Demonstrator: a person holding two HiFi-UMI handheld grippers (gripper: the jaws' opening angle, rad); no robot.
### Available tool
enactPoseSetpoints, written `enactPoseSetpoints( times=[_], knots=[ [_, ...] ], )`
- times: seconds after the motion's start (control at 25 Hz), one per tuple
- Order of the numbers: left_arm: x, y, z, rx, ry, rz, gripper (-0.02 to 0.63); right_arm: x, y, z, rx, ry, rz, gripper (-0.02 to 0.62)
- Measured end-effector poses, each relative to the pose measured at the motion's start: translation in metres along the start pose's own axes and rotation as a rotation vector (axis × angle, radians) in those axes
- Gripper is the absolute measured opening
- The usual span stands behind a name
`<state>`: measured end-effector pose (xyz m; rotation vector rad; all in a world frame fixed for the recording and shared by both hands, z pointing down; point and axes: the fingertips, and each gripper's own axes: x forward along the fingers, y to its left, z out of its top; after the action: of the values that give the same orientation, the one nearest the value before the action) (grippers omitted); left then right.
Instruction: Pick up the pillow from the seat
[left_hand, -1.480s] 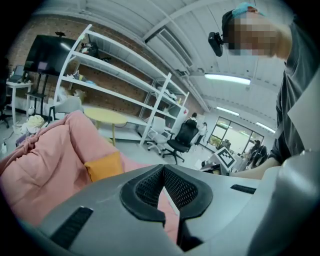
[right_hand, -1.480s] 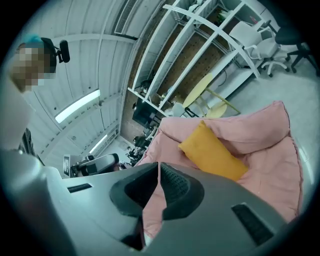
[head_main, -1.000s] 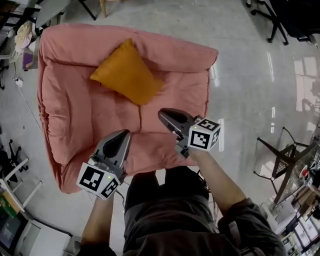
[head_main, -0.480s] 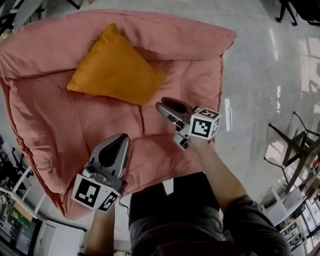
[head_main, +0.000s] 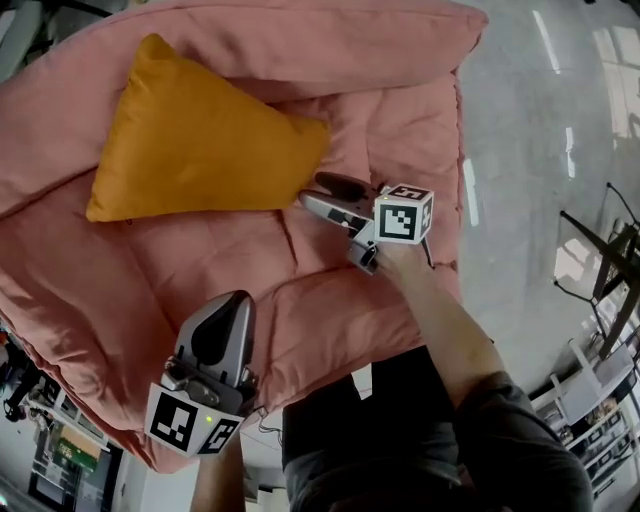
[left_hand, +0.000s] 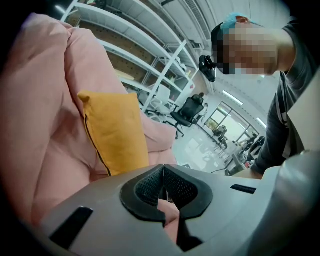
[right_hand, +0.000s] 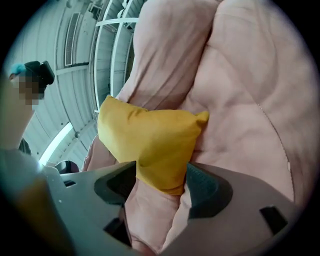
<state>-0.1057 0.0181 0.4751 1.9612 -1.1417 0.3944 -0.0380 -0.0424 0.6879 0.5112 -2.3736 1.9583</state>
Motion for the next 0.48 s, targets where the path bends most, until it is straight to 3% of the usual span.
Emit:
enactPoseSetpoints(
  times=[0.32, 0.48],
  knots=[
    [0.008, 0.012, -0.018, -0.021, 0.018, -0.025, 0.011, 0.026, -0.022, -0.001, 0.040, -0.015, 0.105, 0.307],
    [0.005, 0.007, -0.027, -0.080, 0.020, -0.033, 0.011, 0.034, -0.018, 0.005, 0.009, -0.024, 0.146, 0.321]
  ],
)
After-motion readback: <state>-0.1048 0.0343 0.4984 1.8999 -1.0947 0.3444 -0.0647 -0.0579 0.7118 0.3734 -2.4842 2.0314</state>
